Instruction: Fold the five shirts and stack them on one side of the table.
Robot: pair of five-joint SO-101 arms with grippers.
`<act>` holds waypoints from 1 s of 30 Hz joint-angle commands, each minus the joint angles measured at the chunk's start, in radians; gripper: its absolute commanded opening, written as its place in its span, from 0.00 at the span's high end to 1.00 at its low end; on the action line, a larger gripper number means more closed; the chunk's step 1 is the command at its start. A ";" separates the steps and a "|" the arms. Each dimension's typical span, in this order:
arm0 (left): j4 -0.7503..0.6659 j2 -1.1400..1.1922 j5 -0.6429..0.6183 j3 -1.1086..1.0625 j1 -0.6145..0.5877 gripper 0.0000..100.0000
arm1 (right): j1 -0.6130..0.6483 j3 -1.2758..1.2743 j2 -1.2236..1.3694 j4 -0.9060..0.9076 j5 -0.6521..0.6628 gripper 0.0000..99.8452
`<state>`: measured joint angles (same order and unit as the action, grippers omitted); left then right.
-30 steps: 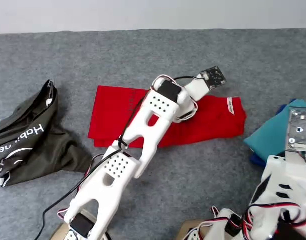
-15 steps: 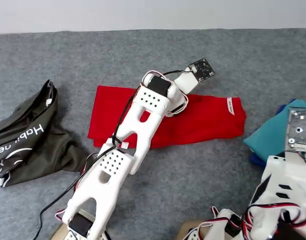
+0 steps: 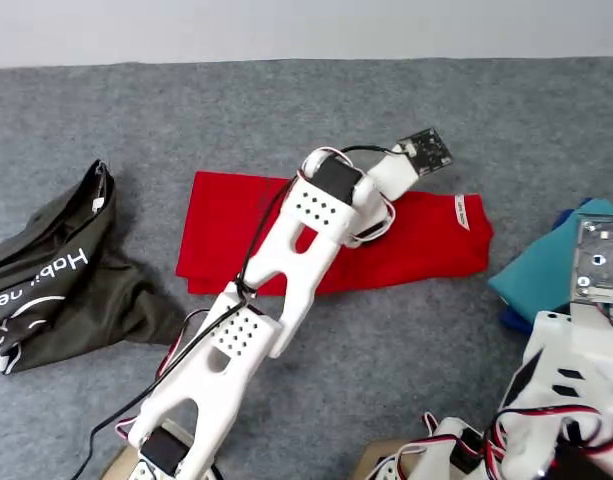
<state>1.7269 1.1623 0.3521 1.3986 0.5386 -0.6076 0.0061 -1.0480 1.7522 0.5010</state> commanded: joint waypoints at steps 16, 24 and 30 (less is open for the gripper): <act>0.028 -0.161 -0.097 0.024 -0.055 0.89 | -0.013 0.003 -0.002 0.038 0.011 0.80; 0.031 -0.322 -0.216 -0.248 -0.281 0.90 | -0.013 0.003 -0.002 0.039 0.011 0.80; 0.028 -0.465 -0.216 -0.601 -0.474 0.90 | -0.013 0.000 -0.002 0.039 0.011 0.80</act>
<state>1.7300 0.8124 0.1435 0.9137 0.1473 -0.6076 0.0061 -1.0480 1.7522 0.5010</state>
